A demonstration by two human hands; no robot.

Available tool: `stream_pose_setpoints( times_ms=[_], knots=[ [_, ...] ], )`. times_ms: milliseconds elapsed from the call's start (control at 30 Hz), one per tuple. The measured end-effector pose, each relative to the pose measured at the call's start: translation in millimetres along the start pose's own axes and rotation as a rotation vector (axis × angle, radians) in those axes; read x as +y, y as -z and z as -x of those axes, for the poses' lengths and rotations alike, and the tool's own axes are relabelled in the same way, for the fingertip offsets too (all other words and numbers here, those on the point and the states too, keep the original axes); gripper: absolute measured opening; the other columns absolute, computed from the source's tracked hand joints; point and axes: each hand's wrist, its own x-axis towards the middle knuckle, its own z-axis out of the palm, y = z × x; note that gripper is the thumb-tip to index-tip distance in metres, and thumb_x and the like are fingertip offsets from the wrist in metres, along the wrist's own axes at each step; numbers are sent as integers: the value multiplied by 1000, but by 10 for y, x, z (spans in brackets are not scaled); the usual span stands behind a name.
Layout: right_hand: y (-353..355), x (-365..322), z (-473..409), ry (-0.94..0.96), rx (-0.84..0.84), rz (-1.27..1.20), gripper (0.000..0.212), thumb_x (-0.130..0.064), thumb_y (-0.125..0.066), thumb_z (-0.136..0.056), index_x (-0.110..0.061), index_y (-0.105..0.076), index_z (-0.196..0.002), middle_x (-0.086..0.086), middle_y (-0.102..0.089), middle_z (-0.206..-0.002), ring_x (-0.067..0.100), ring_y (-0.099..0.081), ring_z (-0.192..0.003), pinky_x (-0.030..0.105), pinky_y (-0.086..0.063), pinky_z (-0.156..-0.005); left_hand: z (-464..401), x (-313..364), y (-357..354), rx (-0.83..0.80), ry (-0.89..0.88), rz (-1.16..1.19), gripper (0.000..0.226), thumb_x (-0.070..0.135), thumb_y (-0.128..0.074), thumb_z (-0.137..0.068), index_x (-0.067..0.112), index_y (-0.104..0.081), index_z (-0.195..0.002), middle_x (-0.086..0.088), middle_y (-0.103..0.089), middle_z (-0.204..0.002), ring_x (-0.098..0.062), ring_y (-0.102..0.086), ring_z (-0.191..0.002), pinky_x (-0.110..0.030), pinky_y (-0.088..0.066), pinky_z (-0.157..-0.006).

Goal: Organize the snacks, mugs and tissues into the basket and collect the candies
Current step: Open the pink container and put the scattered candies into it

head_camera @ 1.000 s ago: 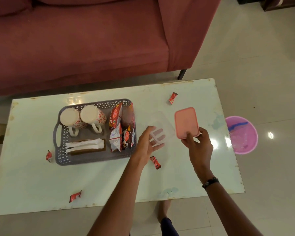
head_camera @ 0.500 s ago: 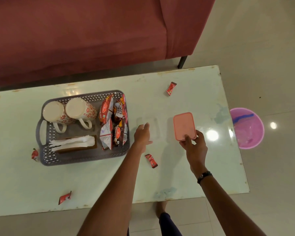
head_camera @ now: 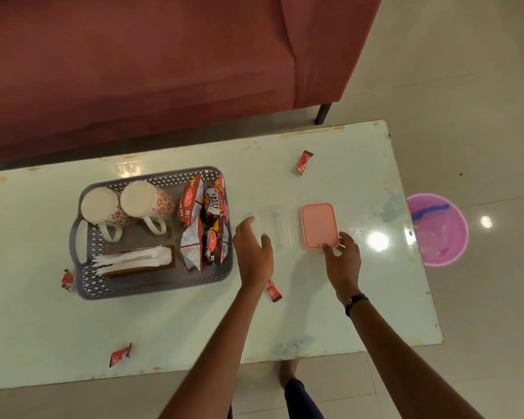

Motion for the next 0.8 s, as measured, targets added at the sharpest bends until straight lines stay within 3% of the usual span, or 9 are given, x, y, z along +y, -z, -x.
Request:
stream_pose_setpoints(
  times_ms=[167,267,400,500,567,667,800],
  knots=[
    [42,-90,32,175,40,138,44,-10,-57,-88,-6,-44,-130,14,-46,-130,29,-52,-114,37,-46,-91,109,31,48,12,-117,20,38,4,-46,-89,13,-48,-126,-3,-52,-130,-20,-46,-122,-37,-48,-97],
    [-78,-425,-235,398,3,244,43,-8,-54,-89,-6,-44,-130,15,-47,-131,29,-51,-116,40,-49,-94,151,88,101,30,-133,49,34,3,-45,-90,12,-51,-122,-3,-56,-124,-16,-51,-115,-33,-51,-89],
    [-382,-955,-824,649,-87,478,56,8,-46,-85,-10,-39,-137,12,-34,-147,29,-35,-133,38,-44,-100,256,78,132,15,-151,84,31,3,-44,-90,14,-52,-119,0,-58,-120,-11,-53,-111,-29,-51,-88],
    [-603,-1113,-1267,731,-160,739,66,17,-37,-83,-17,-38,-140,13,-21,-154,37,-20,-140,46,-41,-102,348,-4,108,4,-133,97,30,3,-43,-91,16,-52,-117,4,-59,-118,-8,-54,-109,-25,-49,-87],
    [-691,-1093,-1439,704,-244,838,59,11,-33,-89,-20,-40,-139,13,-18,-154,40,-16,-141,50,-39,-104,410,-90,90,0,-127,94,29,5,-44,-92,17,-52,-117,6,-59,-118,-6,-55,-109,-17,-47,-86],
    [-733,-988,-1432,746,-200,875,41,2,-34,-94,-11,-51,-129,20,-39,-138,41,-34,-128,48,-45,-96,496,-180,78,6,-96,105,28,5,-44,-93,17,-53,-117,8,-60,-116,-3,-56,-107,-4,-43,-79],
    [-666,-864,-1276,836,-120,831,31,13,-38,-88,1,-59,-106,20,-54,-110,37,-48,-103,41,-52,-77,638,-244,97,54,38,179,28,0,-44,-91,13,-56,-113,4,-62,-110,-7,-58,-100,0,-43,-64]
  ],
)
